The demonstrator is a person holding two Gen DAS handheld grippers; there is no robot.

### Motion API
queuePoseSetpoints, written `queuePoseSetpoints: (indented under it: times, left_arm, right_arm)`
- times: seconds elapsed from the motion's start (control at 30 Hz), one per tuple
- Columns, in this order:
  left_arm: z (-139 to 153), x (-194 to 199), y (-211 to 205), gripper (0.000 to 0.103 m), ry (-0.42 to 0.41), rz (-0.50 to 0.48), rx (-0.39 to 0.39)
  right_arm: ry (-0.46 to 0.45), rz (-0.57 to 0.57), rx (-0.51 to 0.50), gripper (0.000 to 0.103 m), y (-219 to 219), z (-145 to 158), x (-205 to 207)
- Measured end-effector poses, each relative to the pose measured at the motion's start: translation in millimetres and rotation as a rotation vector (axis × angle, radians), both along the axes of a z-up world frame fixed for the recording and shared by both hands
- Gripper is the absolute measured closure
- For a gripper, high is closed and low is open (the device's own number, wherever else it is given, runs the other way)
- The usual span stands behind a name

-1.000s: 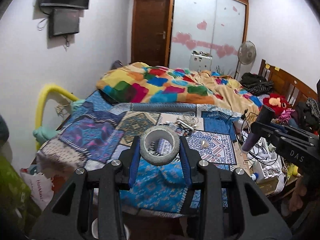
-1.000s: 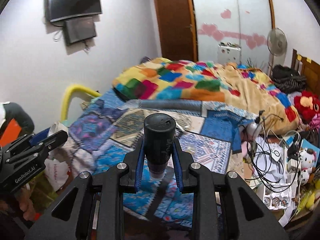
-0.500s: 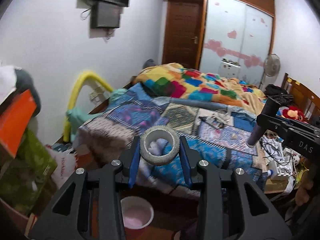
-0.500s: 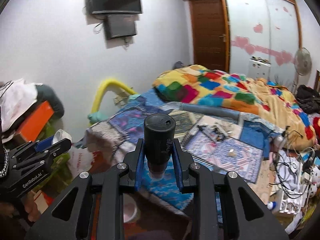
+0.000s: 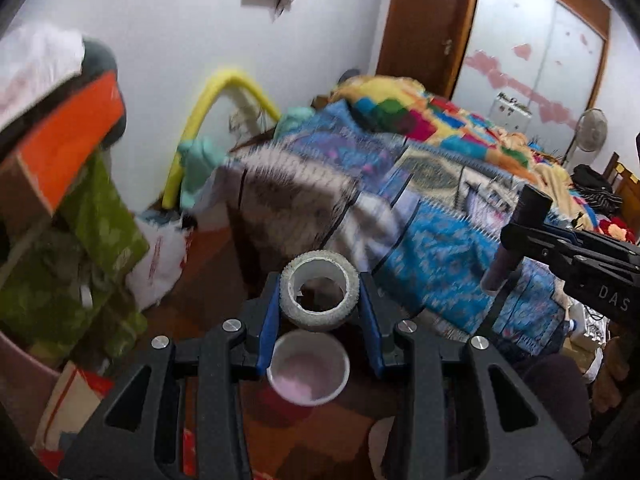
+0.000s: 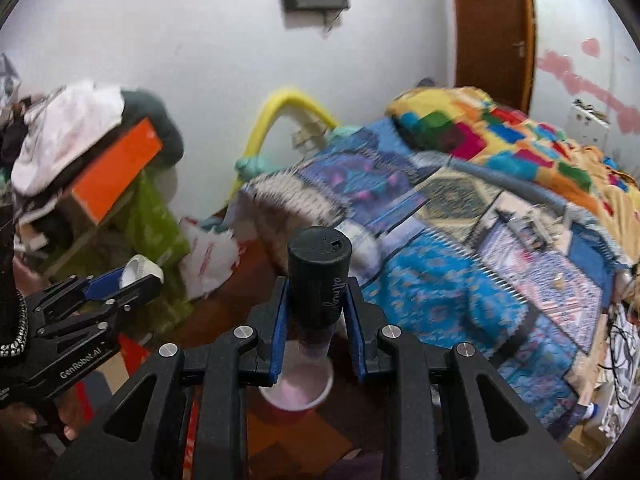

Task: Collect trash
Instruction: 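Carry both items to the white bucket while the right gripper releases the tube inside, then open the left gripper to drop the tape roll into the bucket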

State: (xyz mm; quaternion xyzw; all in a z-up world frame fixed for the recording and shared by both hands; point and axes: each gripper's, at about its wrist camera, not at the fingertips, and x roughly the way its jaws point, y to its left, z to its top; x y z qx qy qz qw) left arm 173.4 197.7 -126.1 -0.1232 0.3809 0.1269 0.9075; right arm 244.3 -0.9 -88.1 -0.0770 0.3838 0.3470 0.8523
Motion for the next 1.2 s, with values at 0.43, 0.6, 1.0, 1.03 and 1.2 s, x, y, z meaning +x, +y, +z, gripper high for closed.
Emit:
queuePoseSetpoints:
  times: [0.43,0.6,1.0,1.03,1.2]
  left_arm:
    - [-129,21,24,0.066,0.265,0.035,-0.129]
    - [-176,32,29,0.066,0.365,0.047,-0.173]
    - [-245,57,46,0.066,0.505,0.098,-0.308]
    - [-248,58,45,0.066,0.512,0.097,-0.314]
    - [-256,69,44,0.066,0.531,0.082,-0.324]
  right_arm:
    - [0.199,0.136,-0.177,0.079,71,-107,29]
    - [0.275,0.171,-0.254,0.079,92,-153,39]
    - [0.511,0.232,-0.324,0.079,127,-227,58]
    - [0.520,0.233,-0.332,0.077,129,-229,60]
    - [0.519,0.232,-0.342,0.065,125,-230,66]
